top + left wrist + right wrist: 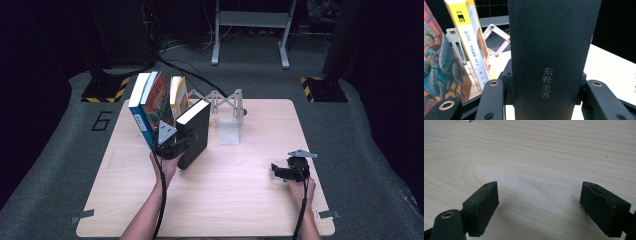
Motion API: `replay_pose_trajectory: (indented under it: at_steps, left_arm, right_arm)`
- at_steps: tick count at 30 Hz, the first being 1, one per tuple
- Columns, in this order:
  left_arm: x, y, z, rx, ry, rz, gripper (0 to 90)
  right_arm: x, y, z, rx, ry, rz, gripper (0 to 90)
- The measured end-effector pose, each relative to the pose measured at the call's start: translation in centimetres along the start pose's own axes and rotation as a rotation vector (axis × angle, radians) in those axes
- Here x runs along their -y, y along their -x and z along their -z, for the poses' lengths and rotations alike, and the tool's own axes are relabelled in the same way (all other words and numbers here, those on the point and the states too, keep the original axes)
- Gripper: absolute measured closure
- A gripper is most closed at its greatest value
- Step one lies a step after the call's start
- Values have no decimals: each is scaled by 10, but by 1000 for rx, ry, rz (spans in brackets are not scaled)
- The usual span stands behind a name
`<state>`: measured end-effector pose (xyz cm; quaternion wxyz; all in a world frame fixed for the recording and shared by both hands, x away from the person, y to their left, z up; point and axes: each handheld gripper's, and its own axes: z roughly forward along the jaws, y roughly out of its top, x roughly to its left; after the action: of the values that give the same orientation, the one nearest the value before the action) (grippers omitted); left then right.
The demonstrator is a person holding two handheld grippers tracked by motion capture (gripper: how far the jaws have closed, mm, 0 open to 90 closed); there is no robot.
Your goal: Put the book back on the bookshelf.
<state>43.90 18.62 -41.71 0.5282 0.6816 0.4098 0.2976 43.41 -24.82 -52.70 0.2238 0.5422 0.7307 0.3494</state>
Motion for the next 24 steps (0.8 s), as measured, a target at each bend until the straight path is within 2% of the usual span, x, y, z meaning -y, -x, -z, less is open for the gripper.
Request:
replay_pose_trajectory:
  at_steps: [1,2,5,13,14,18,24]
  left_arm:
    - [-1,-1,-2,-11,4,-11,545]
    - [-1,-1,-4,-22,10,0,545]
    - [-2,-2,-7,-26,4,3,544]
    - [-4,-3,-15,-46,32,35,544]
    - [-3,-3,-17,-53,45,41,544]
    - [-2,0,-21,-62,48,42,543]
    - [0,6,-21,-78,37,40,542]
  right_arm:
    - [0,0,0,0,-6,2,145]
    - [0,0,0,0,-6,3,145]
    - [0,-1,0,4,-1,8,145]
    - [0,-1,0,4,-2,12,146]
    - [0,-1,0,3,-3,14,146]
    - [0,-1,0,4,-3,14,146]
    - [0,-1,-1,5,0,26,146]
